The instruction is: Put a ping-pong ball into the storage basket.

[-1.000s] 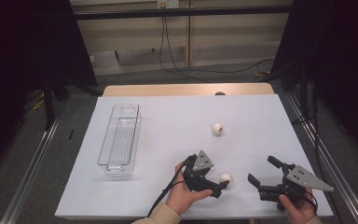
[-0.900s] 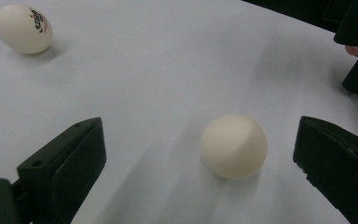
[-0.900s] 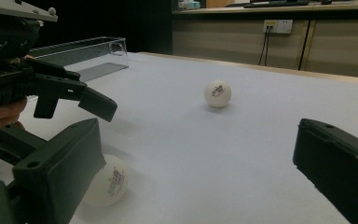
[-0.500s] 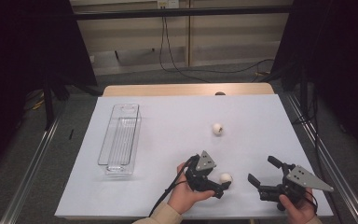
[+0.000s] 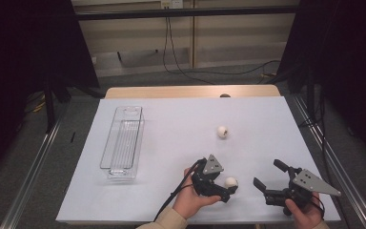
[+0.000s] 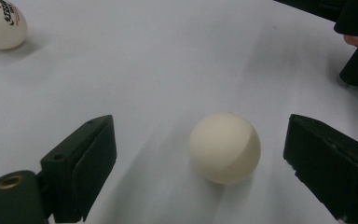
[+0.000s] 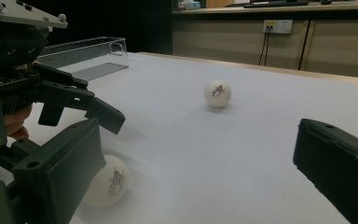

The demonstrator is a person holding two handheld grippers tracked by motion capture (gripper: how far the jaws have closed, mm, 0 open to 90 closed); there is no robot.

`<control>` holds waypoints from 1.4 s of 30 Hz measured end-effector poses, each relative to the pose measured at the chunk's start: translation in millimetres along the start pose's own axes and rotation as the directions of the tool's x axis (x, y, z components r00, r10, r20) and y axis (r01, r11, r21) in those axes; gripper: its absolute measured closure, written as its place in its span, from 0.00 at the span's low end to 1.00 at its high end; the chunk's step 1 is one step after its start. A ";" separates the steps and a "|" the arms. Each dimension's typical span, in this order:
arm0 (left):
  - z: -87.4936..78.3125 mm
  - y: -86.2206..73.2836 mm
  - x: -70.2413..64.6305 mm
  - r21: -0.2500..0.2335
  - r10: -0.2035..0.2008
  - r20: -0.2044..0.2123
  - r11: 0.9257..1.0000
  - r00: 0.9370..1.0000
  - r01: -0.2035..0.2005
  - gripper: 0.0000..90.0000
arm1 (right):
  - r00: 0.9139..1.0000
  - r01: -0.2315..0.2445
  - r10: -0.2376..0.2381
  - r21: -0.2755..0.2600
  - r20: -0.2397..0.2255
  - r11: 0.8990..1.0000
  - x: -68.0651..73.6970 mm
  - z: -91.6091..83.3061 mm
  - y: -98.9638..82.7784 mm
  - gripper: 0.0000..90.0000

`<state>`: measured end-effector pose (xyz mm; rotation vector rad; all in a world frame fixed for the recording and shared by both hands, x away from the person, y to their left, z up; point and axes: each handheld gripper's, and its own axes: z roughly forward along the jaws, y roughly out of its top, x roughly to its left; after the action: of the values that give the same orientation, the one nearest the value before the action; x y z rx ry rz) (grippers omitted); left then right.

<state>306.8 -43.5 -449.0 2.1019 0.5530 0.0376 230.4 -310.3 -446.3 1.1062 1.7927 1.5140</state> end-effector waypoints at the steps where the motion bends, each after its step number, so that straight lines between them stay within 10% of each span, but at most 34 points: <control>1: 0.5 0.1 0.0 0.002 0.004 0.002 1.000 1.000 -0.004 0.12 | 1.000 0.001 -0.001 0.000 0.000 1.000 -0.1 -0.1 0.0 0.01; 42: 14.6 -1.4 -2.6 0.095 0.034 0.034 0.995 0.999 -0.037 0.30 | 1.000 -0.004 0.004 0.002 0.001 1.000 -0.2 -0.3 -0.1 0.01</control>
<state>307.4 -55.3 -458.0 2.2013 0.5065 -0.0025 230.2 -310.6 -446.3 1.1116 1.7927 1.5138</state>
